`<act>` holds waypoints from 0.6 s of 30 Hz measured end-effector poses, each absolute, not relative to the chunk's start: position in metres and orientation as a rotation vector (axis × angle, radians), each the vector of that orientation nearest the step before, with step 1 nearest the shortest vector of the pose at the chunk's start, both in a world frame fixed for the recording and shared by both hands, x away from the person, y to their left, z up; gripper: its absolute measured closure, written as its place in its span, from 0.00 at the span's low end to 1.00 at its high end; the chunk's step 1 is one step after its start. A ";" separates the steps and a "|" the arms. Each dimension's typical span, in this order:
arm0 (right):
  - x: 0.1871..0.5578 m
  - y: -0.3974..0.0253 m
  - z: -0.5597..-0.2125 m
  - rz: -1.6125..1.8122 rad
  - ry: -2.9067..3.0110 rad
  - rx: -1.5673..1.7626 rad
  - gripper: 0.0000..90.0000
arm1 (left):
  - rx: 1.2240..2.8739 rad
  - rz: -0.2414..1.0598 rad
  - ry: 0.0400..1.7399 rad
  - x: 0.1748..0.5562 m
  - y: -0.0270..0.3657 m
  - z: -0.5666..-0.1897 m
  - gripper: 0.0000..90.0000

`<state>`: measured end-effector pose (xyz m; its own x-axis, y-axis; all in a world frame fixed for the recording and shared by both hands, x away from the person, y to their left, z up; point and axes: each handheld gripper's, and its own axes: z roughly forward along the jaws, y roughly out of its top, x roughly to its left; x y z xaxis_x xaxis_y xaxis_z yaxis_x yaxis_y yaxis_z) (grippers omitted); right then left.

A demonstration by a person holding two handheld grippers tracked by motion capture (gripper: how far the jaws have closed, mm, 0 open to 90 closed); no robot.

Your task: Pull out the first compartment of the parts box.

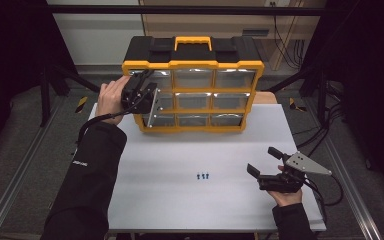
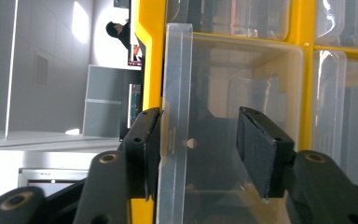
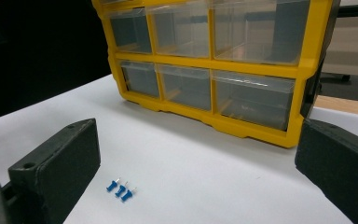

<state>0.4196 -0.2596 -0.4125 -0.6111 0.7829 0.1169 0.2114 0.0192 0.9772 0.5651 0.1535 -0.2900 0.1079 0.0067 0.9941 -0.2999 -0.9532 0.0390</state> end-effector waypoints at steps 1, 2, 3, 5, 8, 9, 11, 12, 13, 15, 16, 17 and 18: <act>0.420 -0.260 -0.412 1.627 1.840 1.013 0.01 | 2.144 1.936 -0.294 0.565 0.154 -0.290 0.57; 0.419 -0.260 -0.412 1.633 1.839 1.012 0.01 | 2.133 1.939 -0.297 0.566 0.154 -0.290 0.61; 0.419 -0.260 -0.412 1.633 1.839 1.012 0.01 | 2.135 1.950 -0.298 0.565 0.154 -0.290 0.61; 0.419 -0.260 -0.412 1.634 1.835 1.007 0.01 | 2.136 1.960 -0.308 0.565 0.154 -0.289 0.63; 0.419 -0.261 -0.412 1.629 1.837 1.005 0.01 | 2.134 1.959 -0.304 0.565 0.154 -0.288 0.65; 0.419 -0.260 -0.412 1.632 1.837 1.009 0.01 | 2.128 1.958 -0.306 0.565 0.154 -0.288 0.66; 0.419 -0.260 -0.412 1.634 1.837 1.005 0.01 | 2.130 1.959 -0.297 0.564 0.154 -0.287 0.68; 0.419 -0.260 -0.412 1.635 1.835 1.008 0.01 | 2.129 1.960 -0.295 0.564 0.154 -0.287 0.69; 0.419 -0.260 -0.412 1.634 1.835 1.008 0.01 | 2.128 1.959 -0.294 0.564 0.154 -0.287 0.70; 0.419 -0.260 -0.412 1.634 1.834 1.008 0.01 | 2.123 1.960 -0.294 0.564 0.154 -0.286 0.71; 0.419 -0.260 -0.412 1.634 1.834 1.011 0.01 | 2.122 1.959 -0.291 0.564 0.154 -0.286 0.73; 0.419 -0.260 -0.412 1.634 1.834 1.008 0.01 | 2.122 1.959 -0.287 0.563 0.155 -0.285 0.74; 0.420 -0.260 -0.412 1.634 1.835 1.008 0.01 | 2.122 1.960 -0.286 0.563 0.155 -0.284 0.76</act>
